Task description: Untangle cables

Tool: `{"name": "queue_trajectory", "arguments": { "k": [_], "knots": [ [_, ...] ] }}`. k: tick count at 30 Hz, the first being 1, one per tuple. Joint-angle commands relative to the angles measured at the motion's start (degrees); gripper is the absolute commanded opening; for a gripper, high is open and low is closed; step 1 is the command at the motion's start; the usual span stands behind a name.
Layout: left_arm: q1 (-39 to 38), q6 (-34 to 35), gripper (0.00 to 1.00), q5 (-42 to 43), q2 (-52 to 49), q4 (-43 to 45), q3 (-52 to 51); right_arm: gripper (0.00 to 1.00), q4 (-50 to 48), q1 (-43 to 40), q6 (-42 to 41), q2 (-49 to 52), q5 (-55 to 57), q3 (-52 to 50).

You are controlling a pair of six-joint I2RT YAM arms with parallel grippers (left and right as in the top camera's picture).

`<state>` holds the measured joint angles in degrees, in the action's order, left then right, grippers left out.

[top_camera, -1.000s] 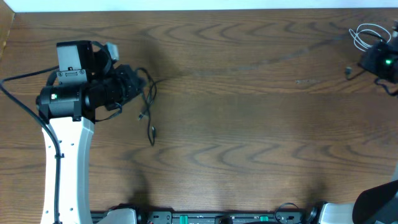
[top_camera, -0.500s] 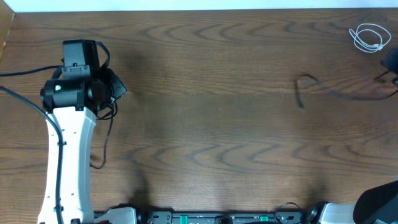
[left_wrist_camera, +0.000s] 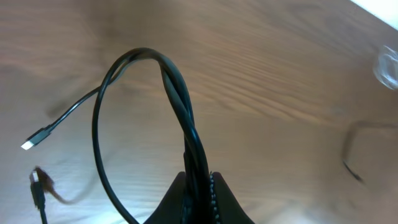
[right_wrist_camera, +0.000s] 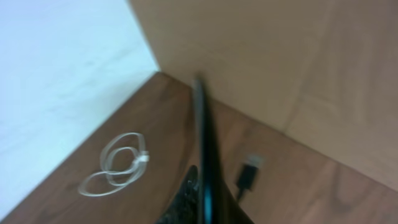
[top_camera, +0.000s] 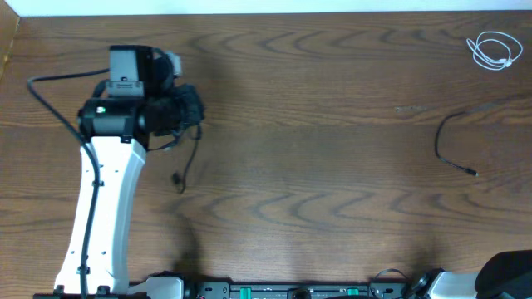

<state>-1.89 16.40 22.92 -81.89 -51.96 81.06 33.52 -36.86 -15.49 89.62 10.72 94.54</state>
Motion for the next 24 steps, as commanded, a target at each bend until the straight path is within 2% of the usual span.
{"name": "queue_trajectory", "arguments": {
  "k": [1,3,4,5,6,11,14,17,20,24],
  "knots": [
    [-3.72,-2.64,0.07,10.40,-0.04,2.95,0.52,0.01,0.63,-1.20,0.33,3.48,1.73,0.94],
    [-5.25,-2.64,0.07,13.18,-0.04,5.11,0.55,0.04,0.04,-1.16,0.35,4.85,0.66,0.94],
    [-5.86,-2.64,0.07,14.58,-0.04,6.27,0.55,0.22,-0.68,-1.01,0.39,5.62,-0.90,0.94],
    [-6.49,-2.64,0.07,16.13,-0.04,7.45,0.55,0.56,-1.22,-0.98,0.63,6.14,-2.60,0.94],
    [-7.08,-2.64,0.07,17.73,-0.04,8.63,0.55,0.99,-1.60,-0.79,0.87,6.64,-5.20,0.94],
    [-9.05,-2.64,0.07,24.17,-0.04,12.70,0.55,0.99,-1.11,0.42,3.39,6.29,-18.47,0.96],
    [-9.57,-2.75,0.08,29.24,-0.04,14.86,0.55,0.99,0.44,1.88,6.49,5.49,-31.15,0.96],
    [-9.73,-5.55,0.07,37.42,-0.04,16.94,0.55,0.99,0.55,4.15,9.90,4.92,-48.96,0.96],
    [-9.70,-7.48,0.07,43.63,-0.04,17.57,0.55,0.99,0.52,7.56,12.85,4.87,-62.07,0.94],
    [-9.70,-7.82,0.08,47.21,-0.04,17.57,0.55,0.99,2.32,14.60,14.14,4.90,-68.57,0.94]
  ]
}}
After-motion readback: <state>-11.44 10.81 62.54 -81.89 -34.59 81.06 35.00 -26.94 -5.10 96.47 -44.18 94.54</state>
